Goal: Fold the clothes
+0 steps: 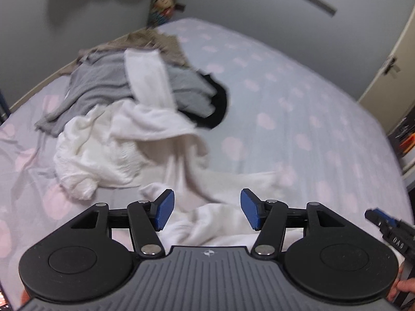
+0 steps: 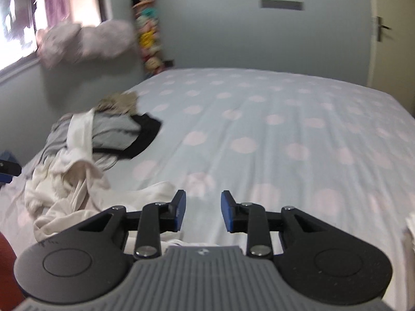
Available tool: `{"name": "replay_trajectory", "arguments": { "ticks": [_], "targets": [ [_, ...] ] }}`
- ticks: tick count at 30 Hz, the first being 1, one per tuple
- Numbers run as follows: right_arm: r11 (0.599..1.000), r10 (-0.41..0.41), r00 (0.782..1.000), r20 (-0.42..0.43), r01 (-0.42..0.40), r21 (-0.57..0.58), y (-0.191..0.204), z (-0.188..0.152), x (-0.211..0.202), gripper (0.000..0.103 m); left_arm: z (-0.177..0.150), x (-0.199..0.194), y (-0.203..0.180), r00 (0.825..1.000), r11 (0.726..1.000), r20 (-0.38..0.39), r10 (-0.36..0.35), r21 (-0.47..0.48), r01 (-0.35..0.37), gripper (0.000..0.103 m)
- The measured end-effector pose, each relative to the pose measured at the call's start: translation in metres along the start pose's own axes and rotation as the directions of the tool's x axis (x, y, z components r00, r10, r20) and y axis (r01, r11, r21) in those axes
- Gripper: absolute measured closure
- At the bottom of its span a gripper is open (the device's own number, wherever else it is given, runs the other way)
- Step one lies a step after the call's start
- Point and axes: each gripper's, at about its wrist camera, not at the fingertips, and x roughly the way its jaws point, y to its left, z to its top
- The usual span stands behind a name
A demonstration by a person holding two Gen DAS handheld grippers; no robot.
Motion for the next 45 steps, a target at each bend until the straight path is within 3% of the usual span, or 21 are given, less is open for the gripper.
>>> {"name": "replay_trajectory", "arguments": {
  "ticks": [6, 8, 13, 16, 22, 25, 26, 28, 29, 30, 33, 38, 42, 45],
  "targets": [
    [0.997, 0.056, 0.995, -0.083, -0.06, -0.044, 0.024, -0.007, 0.067, 0.066, -0.003, 0.046, 0.018, 0.992, 0.999, -0.117, 0.038, -0.026, -0.041, 0.048],
    [0.996, 0.057, 0.994, -0.098, -0.063, -0.062, 0.029, -0.009, 0.084, 0.054, -0.004, 0.057, 0.02, 0.989, 0.999, -0.144, 0.037, -0.031, -0.042, 0.048],
    [0.996, 0.06, 0.986, -0.153, -0.07, -0.06, 0.036, -0.011, 0.125, 0.047, -0.006, 0.083, 0.024, 0.978, 0.998, -0.205, 0.048, -0.035, -0.056, 0.048],
    [0.995, 0.07, 0.978, -0.194, -0.081, -0.049, 0.038, -0.017, 0.148, 0.038, -0.007, 0.095, 0.027, 0.971, 0.997, -0.233, 0.05, -0.041, -0.062, 0.048],
    [0.992, 0.12, 0.952, -0.281, -0.127, -0.009, 0.041, -0.035, 0.177, 0.039, -0.012, 0.119, 0.033, 0.954, 0.995, -0.296, 0.05, -0.068, -0.073, 0.048],
    [0.991, 0.131, 0.939, -0.317, -0.133, 0.016, 0.038, -0.044, 0.186, 0.052, -0.017, 0.13, 0.03, 0.944, 0.995, -0.328, 0.047, -0.065, -0.072, 0.048],
    [0.992, 0.127, 0.941, -0.314, -0.127, 0.022, 0.037, -0.046, 0.186, 0.068, -0.019, 0.132, 0.029, 0.941, 0.996, -0.334, 0.046, -0.062, -0.071, 0.048],
    [0.992, 0.127, 0.947, -0.295, -0.124, 0.029, 0.032, -0.045, 0.181, 0.09, -0.022, 0.135, 0.028, 0.94, 0.996, -0.338, 0.039, -0.064, -0.064, 0.053],
    [0.99, 0.14, 0.95, -0.279, -0.133, 0.043, 0.028, -0.043, 0.176, 0.095, -0.022, 0.135, 0.028, 0.942, 0.996, -0.335, 0.03, -0.066, -0.056, 0.066],
    [0.989, 0.144, 0.955, -0.26, -0.136, 0.049, 0.024, -0.04, 0.17, 0.095, -0.022, 0.134, 0.028, 0.944, 0.997, -0.33, 0.022, -0.065, -0.046, 0.075],
    [0.994, 0.106, 0.978, -0.177, -0.101, 0.037, 0.012, -0.028, 0.146, 0.096, -0.023, 0.128, 0.025, 0.953, 0.999, -0.301, 0.029, -0.029, -0.039, 0.086],
    [0.997, 0.003, 1.0, -0.028, -0.001, 0.081, -0.028, -0.006, 0.098, 0.096, -0.017, 0.106, 0.018, 0.978, 1.0, -0.209, 0.011, -0.007, -0.012, 0.09],
    [0.991, -0.104, 0.99, 0.093, 0.095, 0.096, -0.06, 0.013, 0.057, 0.096, 0.009, 0.07, -0.002, 0.997, 0.999, -0.062, -0.047, 0.022, 0.049, 0.091],
    [0.983, -0.167, 0.97, 0.176, 0.151, 0.102, -0.08, 0.032, 0.024, 0.096, 0.033, 0.043, -0.02, 0.995, 0.996, 0.062, -0.081, 0.04, 0.079, 0.091]
  ]
}}
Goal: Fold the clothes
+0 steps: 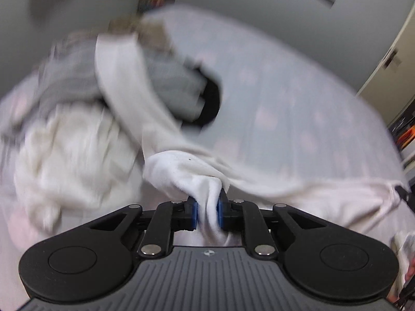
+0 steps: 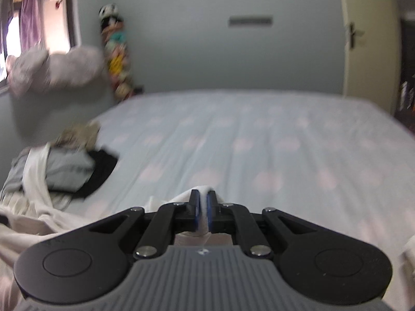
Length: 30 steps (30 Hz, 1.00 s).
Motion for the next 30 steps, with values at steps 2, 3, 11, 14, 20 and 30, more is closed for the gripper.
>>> {"name": "replay_trajectory", "arguments": {
  "ticks": [2, 3, 11, 14, 20, 30],
  "targets": [
    [1.0, -0.029, 0.998, 0.049, 0.028, 0.004, -0.014, 0.013, -0.017, 0.096, 0.013, -0.016, -0.012, 0.997, 1.0, 0.074, 0.003, 0.021, -0.004, 0.091],
    [0.999, -0.033, 0.998, 0.059, 0.033, 0.006, -0.02, 0.016, -0.024, 0.096, 0.017, -0.022, -0.016, 0.995, 0.999, 0.102, 0.015, 0.035, -0.019, 0.091],
    [0.997, -0.069, 0.978, -0.197, 0.071, 0.006, -0.051, -0.035, -0.015, 0.096, -0.012, 0.025, -0.024, 0.979, 0.989, -0.19, 0.071, 0.139, -0.045, 0.091],
    [0.997, -0.063, 0.94, -0.334, 0.073, 0.016, -0.057, -0.067, -0.007, 0.096, -0.042, 0.049, -0.018, 0.938, 0.987, -0.335, 0.091, 0.158, -0.04, 0.091],
    [0.998, -0.043, 0.917, -0.396, 0.056, 0.022, -0.062, -0.077, -0.015, 0.081, -0.064, 0.055, -0.011, 0.9, 0.98, -0.419, 0.121, 0.193, -0.041, 0.086],
    [0.986, 0.149, 0.942, -0.302, -0.166, -0.03, -0.024, -0.059, -0.027, 0.038, -0.042, 0.044, -0.013, 0.935, 0.986, -0.33, 0.127, 0.149, -0.081, 0.05]
  ]
}}
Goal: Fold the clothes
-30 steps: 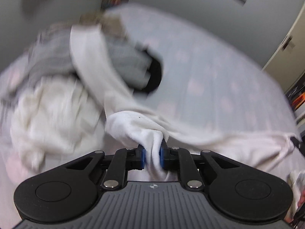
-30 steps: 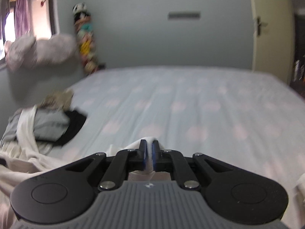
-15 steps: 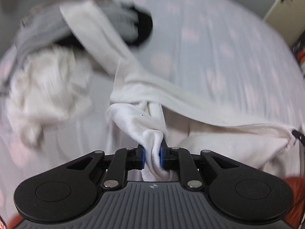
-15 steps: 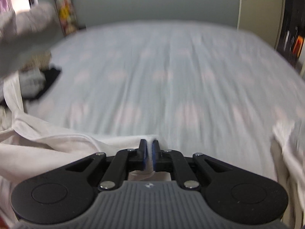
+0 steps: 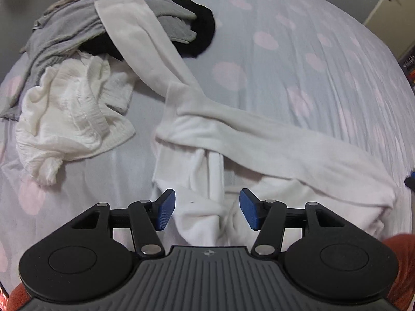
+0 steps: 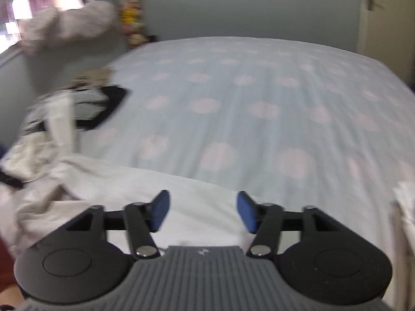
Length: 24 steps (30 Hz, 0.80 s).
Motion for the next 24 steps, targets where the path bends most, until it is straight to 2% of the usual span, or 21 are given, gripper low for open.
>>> {"name": "replay_trajectory", "arguments": {
  "ticks": [5, 8, 12, 16, 17, 18, 20, 21, 22, 23, 24],
  "targets": [
    [0.99, 0.087, 0.995, -0.055, -0.093, -0.108, 0.053, 0.0, 0.029, 0.038, -0.001, 0.025, -0.015, 0.998, 0.998, -0.026, 0.063, 0.021, -0.062, 0.049],
    [0.977, 0.111, 0.988, -0.109, -0.129, -0.168, 0.083, -0.002, 0.055, 0.038, -0.006, 0.041, -0.018, 0.996, 0.997, -0.038, 0.08, 0.022, -0.079, 0.049],
    [0.961, 0.099, 0.98, -0.17, -0.139, -0.24, 0.108, -0.004, 0.088, 0.038, -0.009, 0.056, -0.015, 0.995, 0.996, -0.049, 0.092, 0.017, -0.091, 0.049],
    [0.957, 0.077, 0.972, -0.223, -0.135, -0.257, 0.119, -0.006, 0.12, 0.04, -0.007, 0.064, -0.001, 0.995, 0.997, -0.065, 0.071, -0.028, -0.073, 0.051],
    [0.956, 0.072, 0.968, -0.238, -0.135, -0.26, 0.12, -0.008, 0.125, 0.043, -0.007, 0.066, 0.003, 0.996, 0.997, -0.068, 0.063, -0.041, -0.066, 0.055],
    [0.956, 0.068, 0.965, -0.254, -0.136, -0.261, 0.12, -0.01, 0.13, 0.046, -0.008, 0.067, 0.008, 0.996, 0.997, -0.069, 0.054, -0.056, -0.057, 0.064],
    [0.957, 0.062, 0.957, -0.282, -0.137, -0.255, 0.12, -0.014, 0.14, 0.068, -0.008, 0.069, 0.015, 0.997, 0.996, -0.064, 0.042, -0.079, -0.047, 0.076],
    [0.961, 0.055, 0.958, -0.282, -0.128, -0.246, 0.118, -0.015, 0.141, 0.074, -0.009, 0.068, 0.017, 0.998, 0.995, -0.052, 0.043, -0.083, -0.048, 0.084],
    [0.966, 0.046, 0.961, -0.272, -0.112, -0.233, 0.115, -0.013, 0.14, 0.092, -0.01, 0.064, 0.017, 0.998, 0.996, -0.027, 0.049, -0.077, -0.051, 0.089],
    [0.971, 0.037, 0.964, -0.262, -0.097, -0.221, 0.113, -0.012, 0.139, 0.1, -0.01, 0.059, 0.015, 0.999, 0.996, 0.004, 0.051, -0.069, -0.05, 0.095],
    [0.974, 0.031, 0.968, -0.248, -0.084, -0.208, 0.11, -0.009, 0.136, 0.1, -0.01, 0.055, 0.015, 0.998, 0.997, 0.028, 0.049, -0.066, -0.047, 0.096]
  ]
}}
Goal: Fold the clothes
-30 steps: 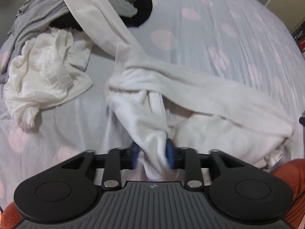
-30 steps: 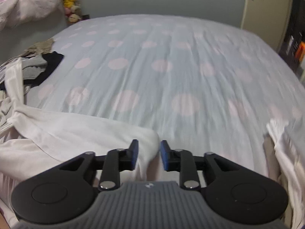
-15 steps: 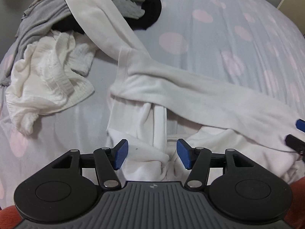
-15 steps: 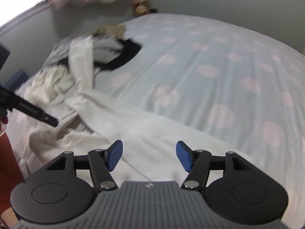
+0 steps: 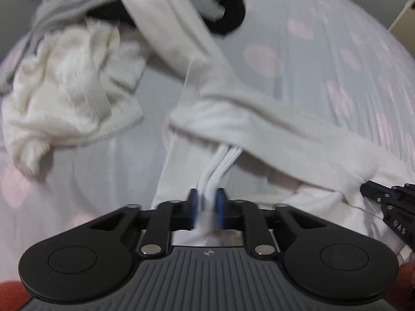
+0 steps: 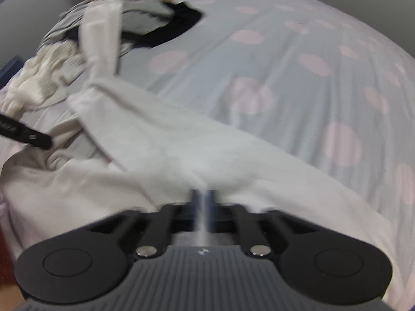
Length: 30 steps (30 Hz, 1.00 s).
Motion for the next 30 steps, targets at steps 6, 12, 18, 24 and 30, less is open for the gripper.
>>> {"name": "replay_trajectory", "arguments": {
  "ticks": [6, 12, 18, 24, 30],
  "targets": [
    [0.993, -0.115, 0.982, 0.153, 0.109, 0.048, -0.028, 0.016, -0.051, 0.103, 0.009, -0.036, 0.001, 0.991, 1.0, 0.136, -0.001, -0.024, 0.004, 0.098],
    [0.986, -0.136, 0.971, 0.198, 0.114, 0.12, -0.068, 0.023, -0.099, 0.102, 0.012, -0.066, 0.004, 0.977, 0.998, 0.214, -0.005, -0.053, 0.017, 0.098],
    [0.998, -0.006, 0.991, 0.136, -0.002, 0.059, -0.036, -0.002, -0.078, 0.042, 0.002, -0.077, -0.005, 0.973, 1.0, 0.231, 0.001, -0.027, 0.005, 0.098],
    [0.997, 0.073, 0.997, -0.005, -0.073, -0.024, 0.002, -0.016, -0.024, 0.042, -0.008, -0.074, -0.002, 0.98, 1.0, 0.198, 0.008, -0.024, -0.003, 0.098],
    [0.999, 0.04, 0.997, -0.069, -0.042, -0.019, 0.0, -0.014, 0.0, 0.092, -0.01, -0.071, 0.003, 0.983, 0.999, 0.183, 0.014, -0.034, -0.007, 0.098]
  ]
}}
